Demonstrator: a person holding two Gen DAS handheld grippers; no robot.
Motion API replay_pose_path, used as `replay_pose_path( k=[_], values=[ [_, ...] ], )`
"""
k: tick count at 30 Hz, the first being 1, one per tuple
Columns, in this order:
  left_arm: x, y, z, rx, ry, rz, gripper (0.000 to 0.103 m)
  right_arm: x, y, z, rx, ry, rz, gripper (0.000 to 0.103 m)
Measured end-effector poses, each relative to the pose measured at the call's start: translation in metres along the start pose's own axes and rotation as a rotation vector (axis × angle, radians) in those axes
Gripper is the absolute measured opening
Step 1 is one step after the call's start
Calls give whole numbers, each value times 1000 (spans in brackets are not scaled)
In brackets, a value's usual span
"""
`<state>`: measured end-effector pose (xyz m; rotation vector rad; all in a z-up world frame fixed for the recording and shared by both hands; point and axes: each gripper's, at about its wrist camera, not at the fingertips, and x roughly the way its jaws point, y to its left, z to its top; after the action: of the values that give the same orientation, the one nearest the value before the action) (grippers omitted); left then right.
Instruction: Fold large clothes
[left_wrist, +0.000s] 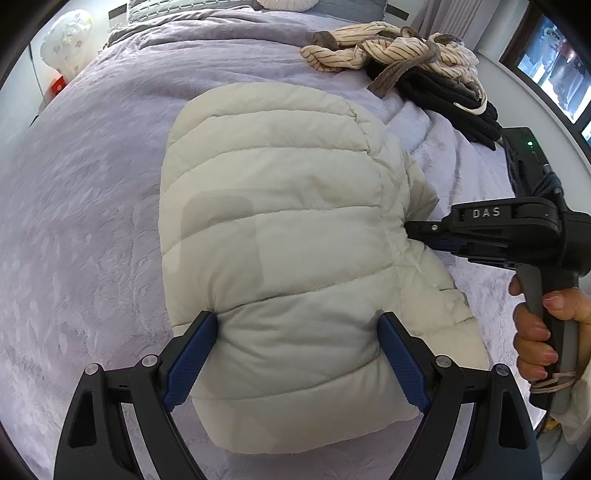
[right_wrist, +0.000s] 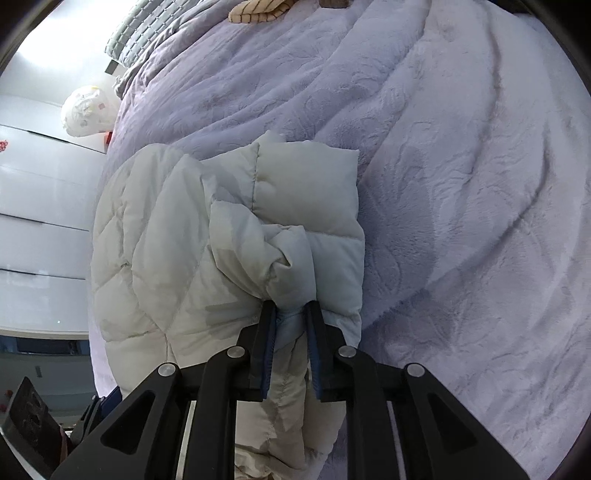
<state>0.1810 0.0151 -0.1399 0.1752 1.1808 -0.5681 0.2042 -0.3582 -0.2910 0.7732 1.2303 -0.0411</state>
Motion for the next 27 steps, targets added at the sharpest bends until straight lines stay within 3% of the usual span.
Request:
replay_pose_path(
  k=[14,27],
  values=[
    [-11,10,3,-34,0,10,89,-48,22,-20,-21,-8,1,18],
    [-52,22,3,-73,-13,25,88,-85,59,-59,-85,17,-25,18]
  ],
)
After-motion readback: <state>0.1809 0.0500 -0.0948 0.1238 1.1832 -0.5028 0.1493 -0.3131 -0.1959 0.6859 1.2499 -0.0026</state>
